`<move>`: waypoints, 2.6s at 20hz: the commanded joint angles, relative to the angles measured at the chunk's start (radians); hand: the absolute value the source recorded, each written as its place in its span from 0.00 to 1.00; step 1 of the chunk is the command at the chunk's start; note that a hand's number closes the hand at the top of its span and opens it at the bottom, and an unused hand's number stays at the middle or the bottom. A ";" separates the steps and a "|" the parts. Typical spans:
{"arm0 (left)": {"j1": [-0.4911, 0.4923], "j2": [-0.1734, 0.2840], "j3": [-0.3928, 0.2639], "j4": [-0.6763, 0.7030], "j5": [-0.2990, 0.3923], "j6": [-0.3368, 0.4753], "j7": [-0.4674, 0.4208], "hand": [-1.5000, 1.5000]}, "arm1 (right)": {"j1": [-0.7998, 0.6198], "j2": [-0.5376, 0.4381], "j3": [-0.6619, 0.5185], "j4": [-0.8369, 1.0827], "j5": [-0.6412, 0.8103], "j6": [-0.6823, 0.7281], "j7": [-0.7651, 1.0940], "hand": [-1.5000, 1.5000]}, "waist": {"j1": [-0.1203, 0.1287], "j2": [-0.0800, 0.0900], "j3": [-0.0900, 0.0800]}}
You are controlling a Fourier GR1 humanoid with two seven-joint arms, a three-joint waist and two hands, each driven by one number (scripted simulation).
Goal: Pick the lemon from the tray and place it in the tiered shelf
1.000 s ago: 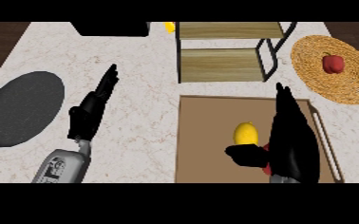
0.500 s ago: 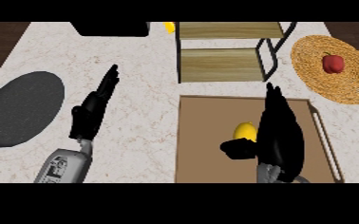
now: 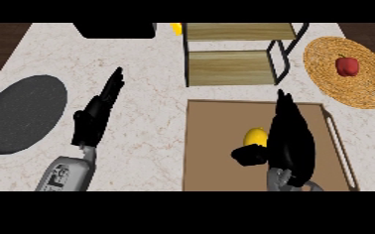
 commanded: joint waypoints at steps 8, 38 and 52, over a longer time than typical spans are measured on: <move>-0.009 -0.014 0.017 0.008 -0.013 -0.001 -0.008 0.50 | 0.007 0.008 -0.016 0.100 -0.001 -0.003 0.155 0.00 | -0.002 0.001 0.000; 0.033 -0.009 0.084 -0.003 -0.019 -0.074 -0.042 0.50 | 0.059 0.008 -0.027 0.267 0.002 -0.011 -0.010 1.00 | -0.002 0.000 0.000; -0.021 -0.087 0.011 0.049 -0.072 -0.055 -0.040 0.50 | -0.391 0.008 0.609 0.446 -0.310 -0.287 0.068 1.00 | 0.057 0.008 0.000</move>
